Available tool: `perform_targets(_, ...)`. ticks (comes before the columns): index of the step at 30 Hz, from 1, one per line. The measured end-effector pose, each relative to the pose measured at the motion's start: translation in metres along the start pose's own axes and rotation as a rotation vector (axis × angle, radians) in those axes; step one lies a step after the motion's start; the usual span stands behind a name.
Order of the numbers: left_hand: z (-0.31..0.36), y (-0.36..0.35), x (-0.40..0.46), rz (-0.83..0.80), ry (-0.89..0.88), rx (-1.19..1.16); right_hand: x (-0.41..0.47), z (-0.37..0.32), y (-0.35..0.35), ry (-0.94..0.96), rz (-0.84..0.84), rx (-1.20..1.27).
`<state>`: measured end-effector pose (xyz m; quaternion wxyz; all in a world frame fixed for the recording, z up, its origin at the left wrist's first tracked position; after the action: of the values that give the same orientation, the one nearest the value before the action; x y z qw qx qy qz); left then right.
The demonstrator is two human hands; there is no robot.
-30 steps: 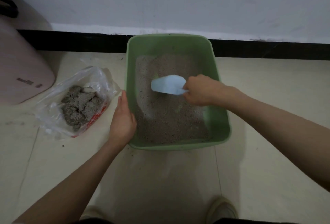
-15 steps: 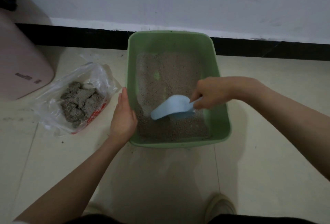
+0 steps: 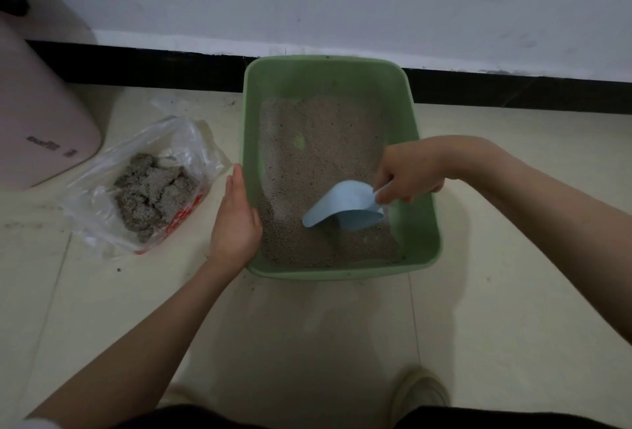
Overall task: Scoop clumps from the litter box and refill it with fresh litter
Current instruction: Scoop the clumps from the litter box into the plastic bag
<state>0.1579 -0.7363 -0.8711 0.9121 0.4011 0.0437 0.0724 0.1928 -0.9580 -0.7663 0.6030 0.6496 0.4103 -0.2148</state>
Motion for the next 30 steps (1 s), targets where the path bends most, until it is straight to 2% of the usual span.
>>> perform_targets(5,0.0,0.0,-0.003,-0.008,0.033,0.027,0.001,-0.01,-0.009,0.043,-0.007,0.141)
perform_targets(8,0.002,0.001,-0.002,-0.009,0.021,0.038,0.005,-0.005,-0.014,-0.015,-0.021,0.085)
perform_targets(11,0.003,0.002,-0.002,-0.006,0.018,0.037,0.001,0.017,0.005,-0.145,0.103,0.006)
perform_targets(14,0.002,0.001,-0.001,-0.003,0.012,0.03,-0.002,0.038,0.028,-0.209,0.275,0.071)
perform_targets(17,0.001,0.0,0.0,-0.001,0.0,0.018,-0.001,0.051,0.032,-0.242,0.306,0.128)
perform_targets(19,0.001,-0.001,0.0,-0.007,-0.001,0.022,-0.001,0.052,0.026,-0.266,0.291,0.072)
perform_targets(22,0.001,0.0,-0.001,-0.006,0.003,0.022,-0.003,0.048,0.011,-0.257,0.165,0.046)
perform_targets(26,0.001,0.0,-0.002,-0.006,0.011,0.03,-0.009,0.026,0.002,-0.113,0.012,0.187)
perform_targets(30,-0.002,-0.001,-0.002,-0.013,0.049,0.044,-0.002,-0.006,-0.007,0.016,-0.016,0.276)
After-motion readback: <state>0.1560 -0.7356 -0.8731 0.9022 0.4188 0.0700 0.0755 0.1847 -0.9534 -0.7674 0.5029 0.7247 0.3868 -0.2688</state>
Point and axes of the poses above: each hand's wrist, its own x-axis towards the middle knuckle, its own y-axis out of the back of the hand, z = x × y, the point moved 9 cm from there along x, towards the middle knuckle, and after that the axes turned 6 degrees about z, right-handed, at the moved point
